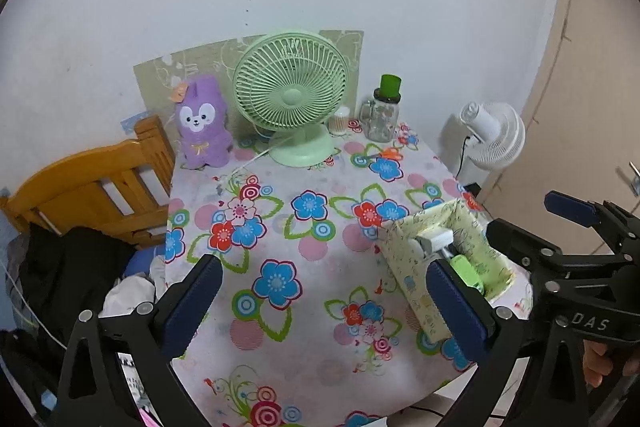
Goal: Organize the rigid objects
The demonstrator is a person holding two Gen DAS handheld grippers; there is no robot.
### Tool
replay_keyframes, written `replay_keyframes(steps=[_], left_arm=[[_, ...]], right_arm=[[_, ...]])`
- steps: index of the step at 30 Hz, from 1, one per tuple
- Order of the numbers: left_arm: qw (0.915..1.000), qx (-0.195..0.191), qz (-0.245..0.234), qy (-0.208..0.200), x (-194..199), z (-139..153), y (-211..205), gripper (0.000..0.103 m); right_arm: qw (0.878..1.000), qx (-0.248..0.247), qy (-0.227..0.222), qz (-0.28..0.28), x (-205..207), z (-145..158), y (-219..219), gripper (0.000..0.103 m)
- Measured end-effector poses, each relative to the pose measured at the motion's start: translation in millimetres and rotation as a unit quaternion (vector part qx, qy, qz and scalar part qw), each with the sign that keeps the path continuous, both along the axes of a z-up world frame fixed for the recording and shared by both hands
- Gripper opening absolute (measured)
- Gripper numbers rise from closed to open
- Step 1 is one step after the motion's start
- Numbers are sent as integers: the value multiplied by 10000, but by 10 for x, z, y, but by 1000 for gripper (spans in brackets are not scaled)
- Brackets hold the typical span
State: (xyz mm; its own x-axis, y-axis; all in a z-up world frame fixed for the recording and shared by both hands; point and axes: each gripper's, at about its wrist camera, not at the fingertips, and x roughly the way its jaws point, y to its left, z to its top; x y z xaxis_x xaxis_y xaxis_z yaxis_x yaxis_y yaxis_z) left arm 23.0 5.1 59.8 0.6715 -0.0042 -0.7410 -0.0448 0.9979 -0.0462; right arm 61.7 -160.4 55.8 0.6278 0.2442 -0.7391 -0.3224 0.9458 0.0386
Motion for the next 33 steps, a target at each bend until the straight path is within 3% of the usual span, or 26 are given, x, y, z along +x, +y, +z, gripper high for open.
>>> replay_keyframes(steps=[8,13,25,33], left_arm=[[9993,101,333,-145,-160,178,-225,103],[9986,258,366,-276,-211,264,-393,103],[9994,44,280,-214,-147,290,-509,103],[9992,227,228,-257,-75,315,-569,103]], right_arm=[[9998,143,-122,-83,-52,172,-325,98],[9997,139,-108,-179,-80,203,-497,98],[9993,57,-91,-354,-65,183,-716,98],[9990,81,-45,-433,-25,164,-811,98]])
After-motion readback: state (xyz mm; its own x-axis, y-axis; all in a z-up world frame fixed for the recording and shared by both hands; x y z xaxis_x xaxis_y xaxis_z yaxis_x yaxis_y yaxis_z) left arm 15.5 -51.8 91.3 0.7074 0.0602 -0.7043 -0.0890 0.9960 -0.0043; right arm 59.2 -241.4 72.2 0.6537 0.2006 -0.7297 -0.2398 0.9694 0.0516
